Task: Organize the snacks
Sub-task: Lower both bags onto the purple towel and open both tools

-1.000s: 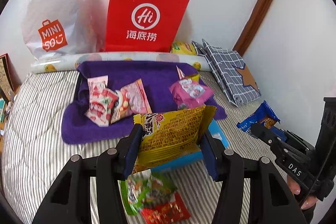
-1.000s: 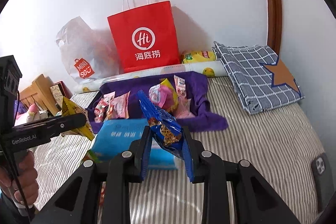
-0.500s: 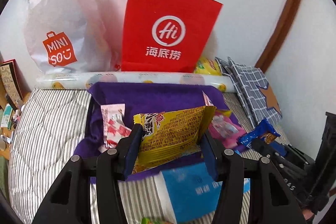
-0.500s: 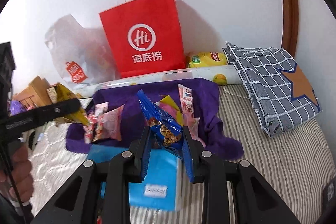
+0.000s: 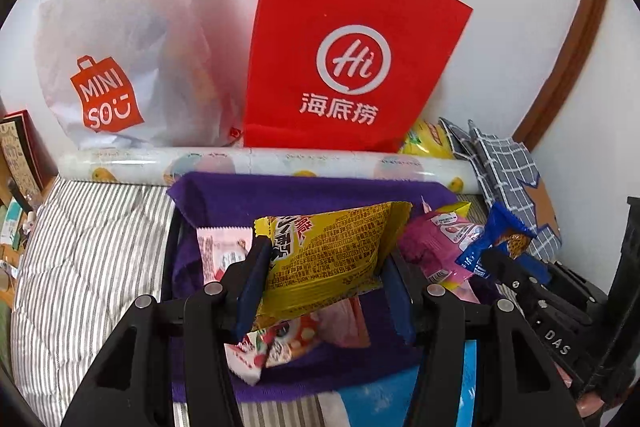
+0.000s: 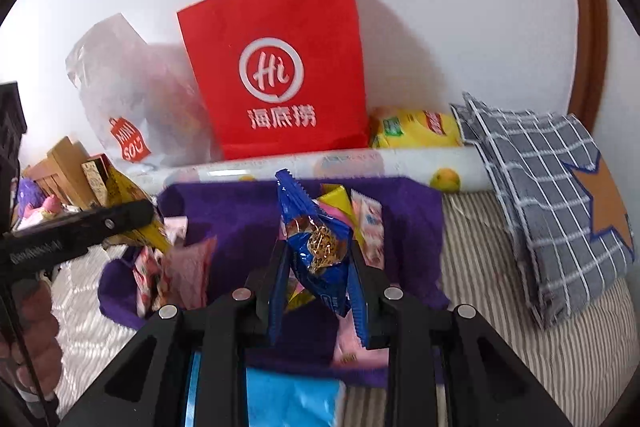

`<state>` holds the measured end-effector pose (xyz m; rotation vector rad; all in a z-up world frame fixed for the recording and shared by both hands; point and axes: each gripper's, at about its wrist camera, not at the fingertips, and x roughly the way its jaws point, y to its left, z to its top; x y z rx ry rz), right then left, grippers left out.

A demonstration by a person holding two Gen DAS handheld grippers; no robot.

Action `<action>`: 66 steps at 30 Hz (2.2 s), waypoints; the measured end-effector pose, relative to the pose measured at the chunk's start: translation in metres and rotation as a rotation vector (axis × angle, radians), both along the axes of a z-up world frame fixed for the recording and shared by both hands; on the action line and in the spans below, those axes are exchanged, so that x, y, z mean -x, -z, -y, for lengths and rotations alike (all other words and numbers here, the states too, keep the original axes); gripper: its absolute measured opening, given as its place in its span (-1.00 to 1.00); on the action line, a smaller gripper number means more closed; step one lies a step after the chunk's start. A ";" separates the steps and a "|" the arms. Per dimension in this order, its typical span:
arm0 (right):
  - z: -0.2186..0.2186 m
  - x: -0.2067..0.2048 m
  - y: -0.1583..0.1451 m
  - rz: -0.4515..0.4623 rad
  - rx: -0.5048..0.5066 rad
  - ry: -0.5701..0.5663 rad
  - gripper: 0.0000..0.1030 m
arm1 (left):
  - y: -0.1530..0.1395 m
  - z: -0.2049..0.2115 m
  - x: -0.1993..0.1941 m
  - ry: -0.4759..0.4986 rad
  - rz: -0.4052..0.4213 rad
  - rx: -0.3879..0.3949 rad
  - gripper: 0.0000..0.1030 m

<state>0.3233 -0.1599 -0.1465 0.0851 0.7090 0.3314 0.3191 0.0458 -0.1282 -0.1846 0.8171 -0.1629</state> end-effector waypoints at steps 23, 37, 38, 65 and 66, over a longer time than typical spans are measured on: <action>0.015 -0.004 0.025 -0.064 0.063 0.044 -0.47 | 0.029 -0.008 -0.003 -0.037 -0.035 -0.031 0.05; 0.017 -0.009 0.036 -0.094 0.035 0.021 -0.47 | 0.032 -0.002 -0.001 -0.022 -0.033 -0.033 0.05; 0.016 -0.009 0.037 -0.101 0.034 0.018 -0.46 | 0.032 -0.002 -0.001 -0.020 -0.033 -0.032 0.05; 0.015 -0.007 0.033 -0.084 0.030 0.000 -0.33 | 0.041 0.018 -0.003 0.074 -0.057 -0.049 0.21; 0.015 -0.006 0.033 -0.083 0.033 0.000 -0.33 | 0.041 0.018 -0.004 0.074 -0.060 -0.049 0.23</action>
